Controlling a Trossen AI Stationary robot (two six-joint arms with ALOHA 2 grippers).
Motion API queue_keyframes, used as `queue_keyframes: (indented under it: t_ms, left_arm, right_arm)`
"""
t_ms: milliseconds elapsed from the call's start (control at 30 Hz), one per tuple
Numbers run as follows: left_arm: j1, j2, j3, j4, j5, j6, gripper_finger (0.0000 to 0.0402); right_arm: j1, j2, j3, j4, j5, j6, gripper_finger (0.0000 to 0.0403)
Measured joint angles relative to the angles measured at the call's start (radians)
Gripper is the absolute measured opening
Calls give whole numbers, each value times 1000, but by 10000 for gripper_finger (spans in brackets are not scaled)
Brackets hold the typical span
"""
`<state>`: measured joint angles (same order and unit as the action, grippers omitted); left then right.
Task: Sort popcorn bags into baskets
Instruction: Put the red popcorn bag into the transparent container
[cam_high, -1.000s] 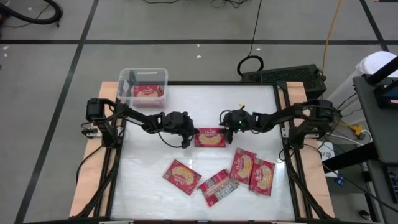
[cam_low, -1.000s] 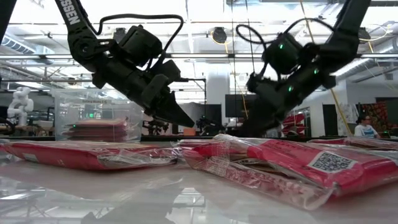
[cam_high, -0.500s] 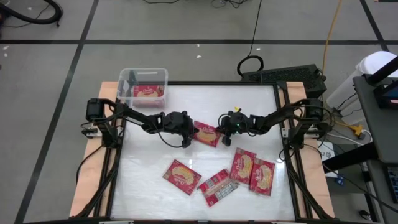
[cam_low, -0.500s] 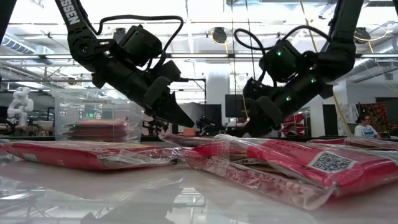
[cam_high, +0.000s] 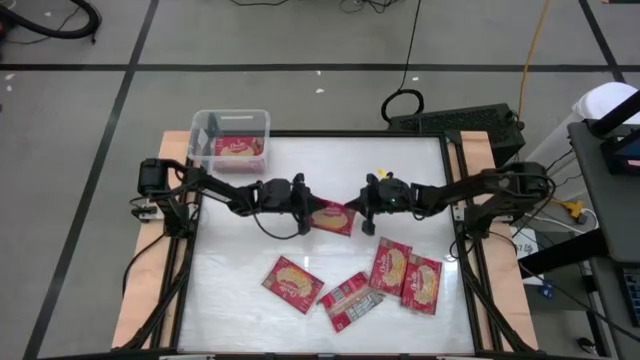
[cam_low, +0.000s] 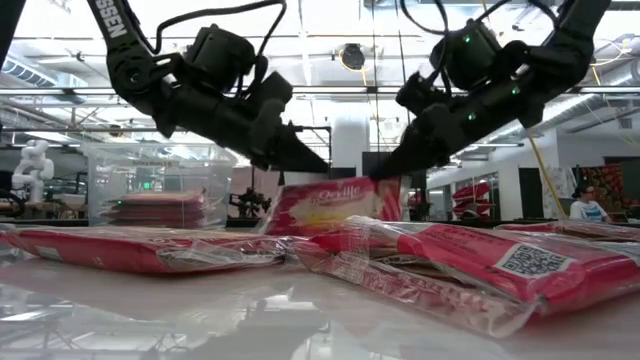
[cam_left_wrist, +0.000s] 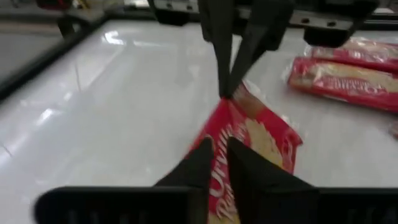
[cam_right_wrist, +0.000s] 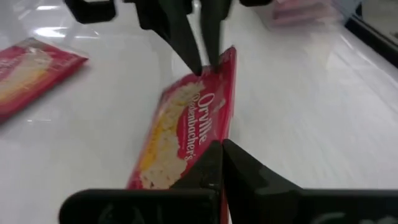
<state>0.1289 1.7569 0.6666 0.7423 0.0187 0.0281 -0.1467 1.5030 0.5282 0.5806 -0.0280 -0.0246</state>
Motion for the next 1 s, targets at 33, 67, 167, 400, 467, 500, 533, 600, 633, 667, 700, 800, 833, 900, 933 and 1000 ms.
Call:
queue_keyframes:
  t_ms: [33, 67, 167, 400, 467, 500, 533, 600, 633, 667, 700, 800, 833, 900, 933, 1000]
  left_arm:
    - [-1, 0, 0, 12, -12, 8, 78]
    - [-2, 0, 0, 22, -24, 12, 97]
    - [8, 0, 0, 25, -51, 20, 163]
    - [72, 0, 0, -104, 194, -20, 257]
    - [80, 0, 0, -117, 239, -23, 244]
    - [80, 0, 0, -120, 241, -19, 229]
    - [79, 0, 0, -118, 242, -6, 209]
    - [78, 0, 0, -106, 243, 24, 157]
    - [78, 0, 0, -100, 244, 35, 128]
    - [78, 0, 0, -97, 245, 42, 98]
    - [78, 0, 0, -96, 250, 43, 69]
    - [79, 0, 0, -93, 250, 40, 20]
    - [79, 0, 0, -92, 246, 40, 22]
    - [80, 0, 0, -84, 242, 41, 38]
    - [79, 0, 0, -80, 237, 41, 47]
    - [74, -18, 0, -90, 217, 43, 56]
  right_arm:
    - [6, -7, 0, -2, 0, -7, 0]
    - [13, -11, 0, -1, 0, -15, 0]
    - [29, -12, 0, 14, 0, -33, 0]
    - [39, -12, 0, 40, 5, -57, 0]
    - [40, -12, 0, 49, 5, -76, 0]
    - [42, -12, 0, 53, 5, -86, 0]
    - [44, -12, 0, 59, 5, -98, 0]
    - [50, -12, 1, 78, 5, -122, 0]
    - [52, -12, 1, 85, 5, -134, 0]
    - [55, -12, 1, 89, 5, -146, 0]
    - [57, -12, 1, 91, 8, -154, 0]
    - [58, -12, 1, 96, 39, -172, 0]
    - [58, -12, 1, 97, 56, -171, 0]
    - [57, -12, 1, 121, 79, -119, 0]
    - [54, -12, 1, 155, 81, -76, 1]
    - [48, -23, 2, 207, 78, -1, 6]
